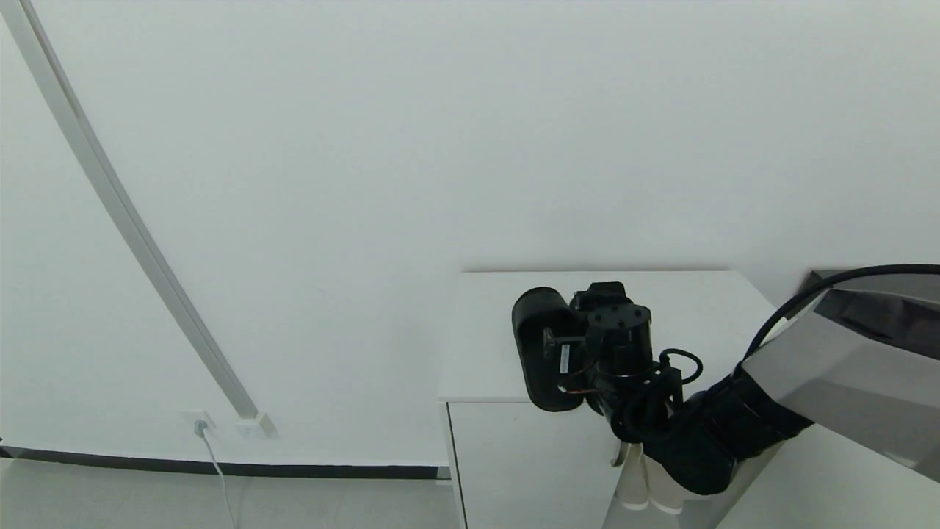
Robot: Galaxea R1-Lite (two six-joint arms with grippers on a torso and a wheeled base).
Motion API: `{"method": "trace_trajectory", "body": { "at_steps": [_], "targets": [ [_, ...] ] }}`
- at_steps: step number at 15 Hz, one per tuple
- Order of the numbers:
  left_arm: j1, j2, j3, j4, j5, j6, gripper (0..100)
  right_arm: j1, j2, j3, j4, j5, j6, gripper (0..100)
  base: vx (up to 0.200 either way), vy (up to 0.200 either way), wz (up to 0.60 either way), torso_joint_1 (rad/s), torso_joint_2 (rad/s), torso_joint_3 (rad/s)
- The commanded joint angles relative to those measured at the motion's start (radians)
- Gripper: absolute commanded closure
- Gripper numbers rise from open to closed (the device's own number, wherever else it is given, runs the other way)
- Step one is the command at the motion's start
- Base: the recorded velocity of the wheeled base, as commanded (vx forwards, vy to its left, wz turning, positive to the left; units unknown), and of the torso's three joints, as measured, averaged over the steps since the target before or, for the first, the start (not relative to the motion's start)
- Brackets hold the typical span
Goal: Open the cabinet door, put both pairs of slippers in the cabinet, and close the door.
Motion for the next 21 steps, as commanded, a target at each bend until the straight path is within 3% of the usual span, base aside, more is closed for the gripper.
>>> {"method": "trace_trajectory", "body": {
  "at_steps": [1,8,9,17,21],
  "targets": [
    [0.001,0.001,0.000,0.000,0.000,0.001,100,-0.024,0.061,-0.058,0.001,0.003,-0.008,0,0.000,0.000,0.00,0.000,0.00,0.000],
    [0.001,0.001,0.000,0.000,0.000,-0.001,100,-0.051,0.177,-0.277,0.052,0.005,-0.054,0,0.000,0.000,0.00,0.000,0.00,0.000],
    [0.001,0.001,0.000,0.000,0.000,-0.001,100,-0.054,0.181,-0.287,0.052,0.005,-0.054,100,0.000,0.000,0.00,0.000,0.00,0.000],
    [0.001,0.001,0.000,0.000,0.000,-0.002,100,-0.053,0.138,-0.264,0.051,0.005,-0.054,100,0.000,0.000,0.00,0.000,0.00,0.000],
    [0.001,0.001,0.000,0.000,0.000,-0.002,100,-0.028,-0.119,-0.030,0.052,0.109,-0.054,100,0.000,0.000,0.00,0.000,0.00,0.000]
  ]
}}
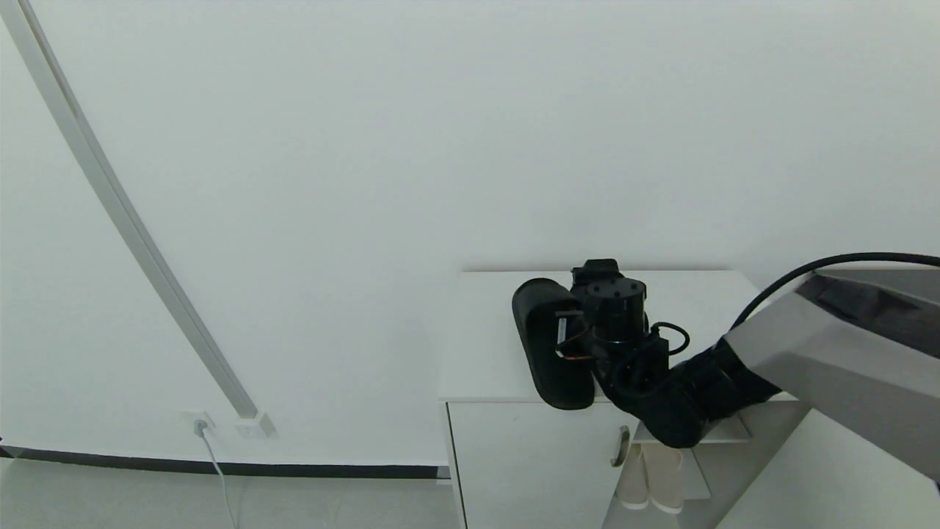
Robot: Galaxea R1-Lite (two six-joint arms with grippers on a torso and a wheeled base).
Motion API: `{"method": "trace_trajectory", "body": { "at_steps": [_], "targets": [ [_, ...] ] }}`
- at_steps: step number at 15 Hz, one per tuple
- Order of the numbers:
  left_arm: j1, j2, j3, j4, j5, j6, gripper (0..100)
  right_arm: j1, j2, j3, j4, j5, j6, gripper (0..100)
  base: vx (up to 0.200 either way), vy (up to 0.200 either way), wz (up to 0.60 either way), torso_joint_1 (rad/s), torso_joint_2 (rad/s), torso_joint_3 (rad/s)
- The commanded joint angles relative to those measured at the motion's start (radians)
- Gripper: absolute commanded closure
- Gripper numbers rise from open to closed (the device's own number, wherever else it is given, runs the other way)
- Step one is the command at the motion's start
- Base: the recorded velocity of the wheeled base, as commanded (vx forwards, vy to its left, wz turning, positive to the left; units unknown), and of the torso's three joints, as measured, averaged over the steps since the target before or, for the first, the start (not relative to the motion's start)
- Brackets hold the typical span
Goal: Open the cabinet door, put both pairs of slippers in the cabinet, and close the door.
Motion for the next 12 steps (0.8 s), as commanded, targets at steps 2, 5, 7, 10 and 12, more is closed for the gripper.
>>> {"method": "trace_trajectory", "body": {
  "at_steps": [2,5,7,10,12],
  "targets": [
    [0.000,0.001,0.000,0.000,0.000,0.000,100,0.053,-0.301,0.291,-0.003,0.121,0.001,100,0.000,0.000,0.00,0.000,0.00,0.000],
    [0.000,0.001,0.000,0.000,0.000,0.000,100,0.111,-0.446,0.476,-0.003,0.213,0.006,100,0.000,0.000,0.00,0.000,0.00,0.000],
    [0.000,0.001,0.000,0.000,0.000,0.000,100,0.139,-0.491,0.535,0.000,0.259,0.003,100,0.000,0.000,0.00,0.000,0.00,0.000],
    [0.000,0.001,0.000,0.000,0.000,0.000,100,0.143,-0.489,0.541,0.000,0.262,0.003,100,0.000,0.000,0.00,0.000,0.00,0.000],
    [0.000,0.001,0.000,0.000,0.000,0.000,100,0.149,-0.486,0.542,0.000,0.262,0.003,100,-0.100,0.000,0.00,-0.001,0.00,0.001]
  ]
}}
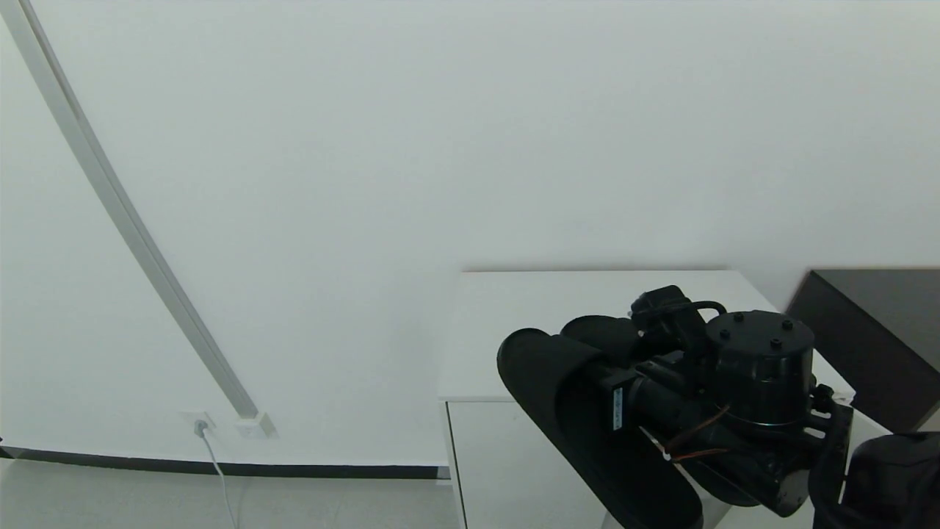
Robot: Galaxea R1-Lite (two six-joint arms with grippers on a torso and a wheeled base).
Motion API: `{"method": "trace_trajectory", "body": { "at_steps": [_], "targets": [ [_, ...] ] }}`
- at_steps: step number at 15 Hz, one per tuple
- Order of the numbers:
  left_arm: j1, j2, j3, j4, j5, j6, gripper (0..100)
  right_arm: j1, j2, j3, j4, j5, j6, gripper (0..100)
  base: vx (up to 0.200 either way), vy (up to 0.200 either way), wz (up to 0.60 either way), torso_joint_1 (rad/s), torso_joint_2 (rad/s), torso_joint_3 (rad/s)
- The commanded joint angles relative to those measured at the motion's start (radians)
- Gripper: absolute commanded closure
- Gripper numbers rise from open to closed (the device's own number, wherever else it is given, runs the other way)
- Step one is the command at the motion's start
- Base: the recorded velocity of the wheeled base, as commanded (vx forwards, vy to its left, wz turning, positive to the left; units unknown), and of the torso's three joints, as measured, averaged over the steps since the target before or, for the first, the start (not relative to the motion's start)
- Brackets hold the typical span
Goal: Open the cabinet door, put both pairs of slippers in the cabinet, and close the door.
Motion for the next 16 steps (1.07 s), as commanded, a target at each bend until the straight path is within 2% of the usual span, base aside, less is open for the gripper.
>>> {"method": "trace_trajectory", "body": {
  "at_steps": [1,10,16],
  "targets": [
    [0.000,0.001,0.000,0.000,0.000,0.000,100,0.005,-0.011,0.004,0.000,0.000,0.000,100,-0.200,0.000,0.00,0.002,0.00,0.007],
    [0.000,0.001,0.000,0.000,0.000,-0.001,100,0.030,-0.011,0.025,-0.004,-0.001,-0.002,100,-0.200,0.000,0.00,-0.002,0.00,0.003],
    [0.000,0.001,0.000,0.000,0.000,-0.003,100,0.034,-0.009,0.031,-0.002,-0.007,-0.002,100,0.000,0.000,0.00,0.000,0.00,0.000]
  ]
}}
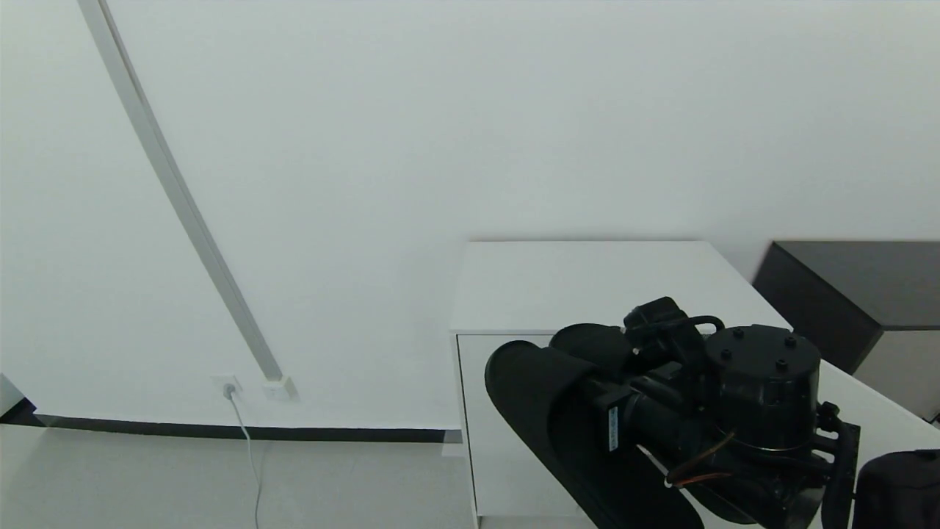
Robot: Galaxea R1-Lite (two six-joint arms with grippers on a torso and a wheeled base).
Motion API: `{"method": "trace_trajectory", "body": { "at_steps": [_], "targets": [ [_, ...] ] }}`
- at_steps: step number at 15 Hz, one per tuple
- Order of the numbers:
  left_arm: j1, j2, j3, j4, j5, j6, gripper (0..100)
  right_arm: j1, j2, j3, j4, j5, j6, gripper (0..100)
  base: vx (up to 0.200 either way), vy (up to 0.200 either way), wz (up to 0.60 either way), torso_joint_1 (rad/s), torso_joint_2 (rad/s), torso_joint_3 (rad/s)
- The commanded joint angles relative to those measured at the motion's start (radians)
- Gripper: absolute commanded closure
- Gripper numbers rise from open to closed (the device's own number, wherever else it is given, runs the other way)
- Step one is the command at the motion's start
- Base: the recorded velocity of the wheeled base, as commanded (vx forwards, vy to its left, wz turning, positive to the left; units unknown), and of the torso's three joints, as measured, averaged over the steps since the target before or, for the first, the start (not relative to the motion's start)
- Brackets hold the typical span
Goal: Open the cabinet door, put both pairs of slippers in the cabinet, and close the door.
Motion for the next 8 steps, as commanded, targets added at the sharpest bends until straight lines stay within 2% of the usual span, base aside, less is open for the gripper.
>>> {"method": "trace_trajectory", "body": {
  "at_steps": [1,5,8],
  "targets": [
    [0.000,0.001,0.000,0.000,0.000,-0.001,100,0.000,0.003,0.006,0.001,0.000,-0.001,100,0.000,0.000,0.00,0.000,0.00,0.000],
    [0.000,0.001,0.000,0.000,0.000,0.001,100,0.007,0.003,0.008,0.001,-0.002,-0.001,100,0.000,0.000,0.00,0.000,0.00,0.000],
    [0.000,0.001,0.000,0.000,0.000,0.001,100,0.007,0.002,0.008,0.001,-0.002,-0.001,100,0.000,-0.200,0.00,0.004,0.00,-0.001]
  ]
}}
